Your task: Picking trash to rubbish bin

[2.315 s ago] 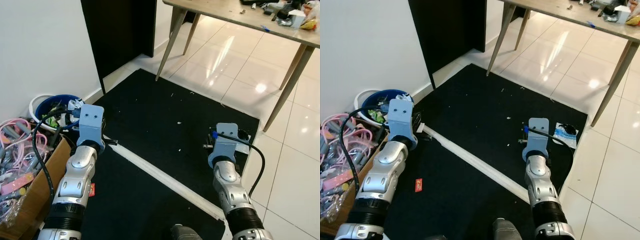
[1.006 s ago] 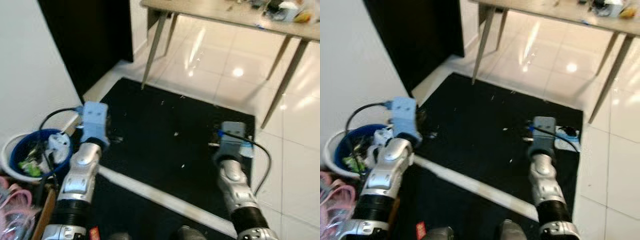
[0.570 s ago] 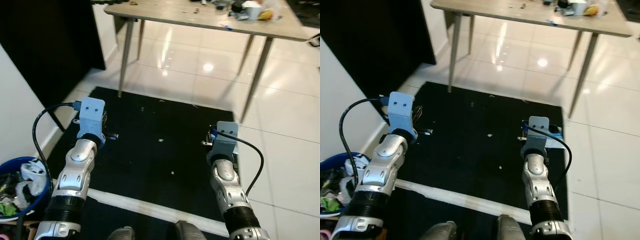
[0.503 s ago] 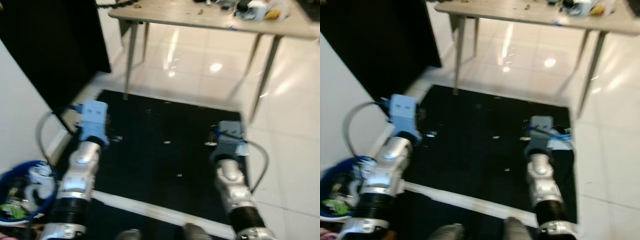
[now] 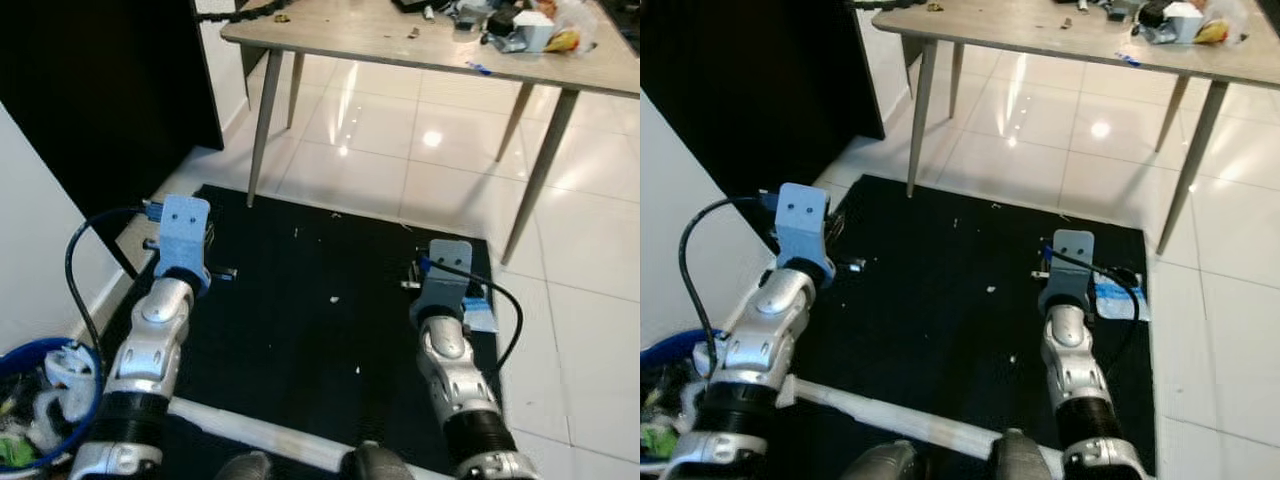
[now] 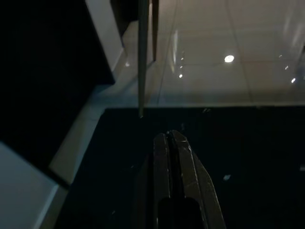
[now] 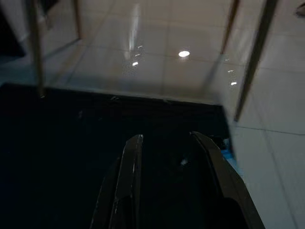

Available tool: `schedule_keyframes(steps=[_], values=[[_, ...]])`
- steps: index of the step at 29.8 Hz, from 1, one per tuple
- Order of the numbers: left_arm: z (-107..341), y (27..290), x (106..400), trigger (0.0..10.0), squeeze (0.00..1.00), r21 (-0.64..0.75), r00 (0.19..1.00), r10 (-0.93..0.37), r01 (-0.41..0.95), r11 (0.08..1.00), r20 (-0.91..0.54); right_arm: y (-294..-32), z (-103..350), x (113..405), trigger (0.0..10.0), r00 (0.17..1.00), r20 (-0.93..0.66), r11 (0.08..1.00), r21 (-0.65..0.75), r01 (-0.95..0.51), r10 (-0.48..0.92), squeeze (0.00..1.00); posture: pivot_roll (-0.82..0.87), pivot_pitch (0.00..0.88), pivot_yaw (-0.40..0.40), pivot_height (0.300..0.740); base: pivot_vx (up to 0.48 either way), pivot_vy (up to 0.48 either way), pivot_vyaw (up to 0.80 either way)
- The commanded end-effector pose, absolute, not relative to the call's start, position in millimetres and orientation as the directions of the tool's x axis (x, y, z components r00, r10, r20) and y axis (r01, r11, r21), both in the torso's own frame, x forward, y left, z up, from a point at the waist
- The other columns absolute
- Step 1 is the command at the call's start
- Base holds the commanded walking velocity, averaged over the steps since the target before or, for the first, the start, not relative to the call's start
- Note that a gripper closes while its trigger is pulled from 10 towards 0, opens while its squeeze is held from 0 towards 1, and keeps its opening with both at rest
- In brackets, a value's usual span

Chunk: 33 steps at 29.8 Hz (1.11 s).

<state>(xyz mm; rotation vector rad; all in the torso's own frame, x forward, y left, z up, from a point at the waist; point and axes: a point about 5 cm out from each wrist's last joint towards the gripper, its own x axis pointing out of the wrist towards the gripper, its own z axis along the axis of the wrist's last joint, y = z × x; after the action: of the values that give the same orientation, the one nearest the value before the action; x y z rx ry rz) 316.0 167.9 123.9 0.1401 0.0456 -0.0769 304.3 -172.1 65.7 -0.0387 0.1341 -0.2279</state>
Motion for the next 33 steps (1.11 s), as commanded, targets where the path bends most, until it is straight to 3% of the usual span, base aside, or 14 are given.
schedule_keyframes(steps=[1, 12, 24, 33], values=[[119.1, 172.8, 313.6, 10.0, 0.0, 0.142, 0.995, -0.064, 0.074, 0.987, -0.074, -170.2, 67.8, 304.5, 10.0, 0.965, -0.124, 0.973, -0.028, 0.228, -0.23, 0.0, 0.04, 0.082, 0.024, 0.74, 0.341, 0.0, 0.0], [119.0, 172.5, 313.1, 10.0, 0.0, 0.144, 0.995, -0.065, 0.075, 0.987, -0.073, -177.8, 69.2, 305.8, 10.0, 0.961, -0.128, 0.969, -0.055, 0.241, -0.246, 0.0, 0.04, 0.085, 0.022, 0.74, 0.341, 0.0, -0.68], [118.5, 171.9, 313.4, 10.0, 0.0, 0.14, 0.995, -0.067, 0.077, 0.987, -0.076, -179.1, 72.1, 306.9, 10.0, 0.961, -0.116, 0.968, -0.061, 0.245, -0.25, 0.0, 0.04, 0.091, 0.025, 0.74, 0.339, 0.0, 0.0], [126.5, 170.4, 318.3, 10.0, 0.0, 0.141, 0.997, -0.068, 0.074, 0.987, -0.047, -169.1, 100.8, 320.2, 10.0, 0.98, -0.011, 0.979, -0.05, 0.196, -0.196, 0.0, 0.04, 0.082, 0.022, 0.74, 0.341, 0.0, 0.0]])
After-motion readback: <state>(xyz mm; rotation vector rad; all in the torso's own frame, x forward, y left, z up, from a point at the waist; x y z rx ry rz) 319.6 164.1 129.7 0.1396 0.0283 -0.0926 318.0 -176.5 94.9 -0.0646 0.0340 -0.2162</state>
